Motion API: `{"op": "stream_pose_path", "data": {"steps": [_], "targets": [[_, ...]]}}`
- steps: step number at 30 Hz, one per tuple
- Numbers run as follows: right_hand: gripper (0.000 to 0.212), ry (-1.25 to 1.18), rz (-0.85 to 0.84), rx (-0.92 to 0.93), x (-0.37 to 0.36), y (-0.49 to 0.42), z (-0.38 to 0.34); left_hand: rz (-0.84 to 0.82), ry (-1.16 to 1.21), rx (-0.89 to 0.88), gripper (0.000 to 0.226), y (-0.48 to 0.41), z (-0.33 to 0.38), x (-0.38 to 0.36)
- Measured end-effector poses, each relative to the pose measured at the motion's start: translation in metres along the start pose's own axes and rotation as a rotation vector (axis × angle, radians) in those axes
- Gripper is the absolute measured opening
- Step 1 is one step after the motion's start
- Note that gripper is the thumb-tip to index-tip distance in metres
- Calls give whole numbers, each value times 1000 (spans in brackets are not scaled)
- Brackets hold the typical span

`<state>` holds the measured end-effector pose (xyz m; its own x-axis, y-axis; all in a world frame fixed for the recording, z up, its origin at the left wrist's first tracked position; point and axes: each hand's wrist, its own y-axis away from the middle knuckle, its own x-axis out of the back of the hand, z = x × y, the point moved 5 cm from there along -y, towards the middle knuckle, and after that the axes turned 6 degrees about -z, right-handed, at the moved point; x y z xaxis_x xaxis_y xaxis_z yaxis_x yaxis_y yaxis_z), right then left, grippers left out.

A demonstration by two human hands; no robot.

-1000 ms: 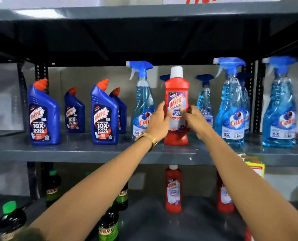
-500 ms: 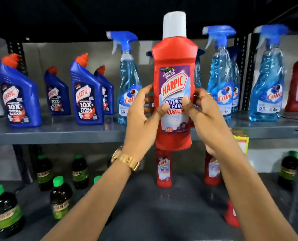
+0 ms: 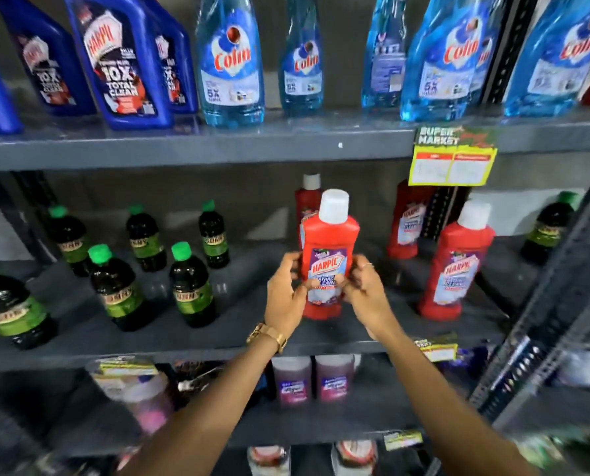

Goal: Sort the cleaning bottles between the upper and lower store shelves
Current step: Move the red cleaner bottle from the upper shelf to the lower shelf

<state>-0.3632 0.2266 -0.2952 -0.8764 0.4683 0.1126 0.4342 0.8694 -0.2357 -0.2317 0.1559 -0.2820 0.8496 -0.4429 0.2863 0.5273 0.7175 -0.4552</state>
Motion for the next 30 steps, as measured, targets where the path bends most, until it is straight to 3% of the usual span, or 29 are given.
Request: {"op": "stream_pose_path", "data": {"steps": [7,17,20,22,24,26,30], "targets": [[37,105,79,-75,3,-18,46,-37,-26,127,31,-14,-56,-24],[43,196,51,-108,0,-25,55,-50,-83,169,35,-16,-60,-29],[48,221,39,-144,-2,-15,47,-91,-67,198,47,-9,-51,-27],[51,346,189,-42,3,0,26,-83,-9,206,69,2,-36,-21],[43,505,393,153,13,17,-11,-27,43,126,78,13,-13,-9],[31,545,501,385,15,31,-61,45,4,-93,65,18,25,14],[23,285,421,759,-5,20,-178,261,-223,-549,38,-9,121,83]]}}
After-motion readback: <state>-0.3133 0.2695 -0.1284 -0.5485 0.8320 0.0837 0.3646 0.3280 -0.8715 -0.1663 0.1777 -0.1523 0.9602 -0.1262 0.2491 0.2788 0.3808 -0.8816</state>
